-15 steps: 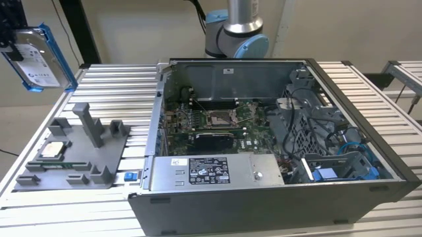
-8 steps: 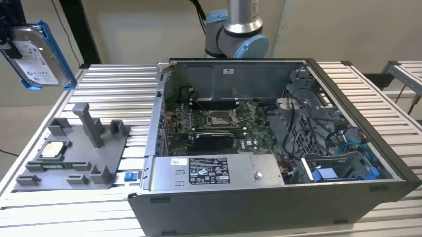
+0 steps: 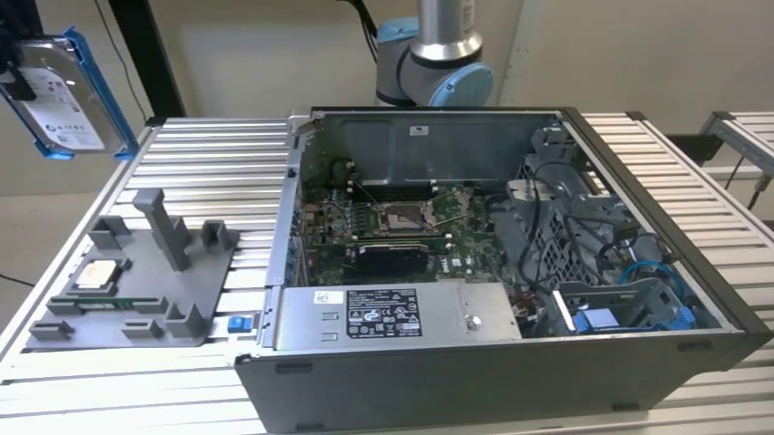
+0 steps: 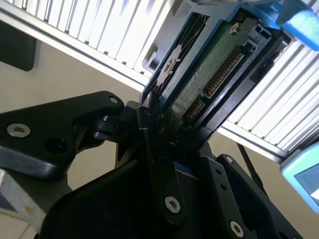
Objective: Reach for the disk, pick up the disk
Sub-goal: 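Pick up the disk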
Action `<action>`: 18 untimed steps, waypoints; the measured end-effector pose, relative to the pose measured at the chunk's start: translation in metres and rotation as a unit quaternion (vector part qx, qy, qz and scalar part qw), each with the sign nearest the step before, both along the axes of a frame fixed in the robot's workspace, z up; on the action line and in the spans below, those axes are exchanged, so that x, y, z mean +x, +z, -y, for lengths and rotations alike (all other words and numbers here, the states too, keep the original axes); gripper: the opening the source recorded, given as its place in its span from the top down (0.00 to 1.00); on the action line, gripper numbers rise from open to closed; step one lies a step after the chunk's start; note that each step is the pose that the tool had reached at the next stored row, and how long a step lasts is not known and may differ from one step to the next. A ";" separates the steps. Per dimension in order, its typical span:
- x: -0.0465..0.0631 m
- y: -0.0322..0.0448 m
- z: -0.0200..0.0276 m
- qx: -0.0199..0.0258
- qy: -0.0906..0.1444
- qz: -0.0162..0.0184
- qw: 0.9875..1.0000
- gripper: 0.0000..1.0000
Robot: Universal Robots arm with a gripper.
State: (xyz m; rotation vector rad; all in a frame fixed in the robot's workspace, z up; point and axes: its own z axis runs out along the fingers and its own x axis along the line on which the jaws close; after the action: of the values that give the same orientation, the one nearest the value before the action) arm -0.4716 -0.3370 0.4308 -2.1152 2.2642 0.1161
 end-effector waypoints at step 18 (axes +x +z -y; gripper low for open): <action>0.000 0.0238 0.0000 0.000 0.000 0.000 1.000 1.00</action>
State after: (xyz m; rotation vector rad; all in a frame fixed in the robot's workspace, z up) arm -0.4716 -0.3370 0.4545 -2.1152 2.2642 0.1161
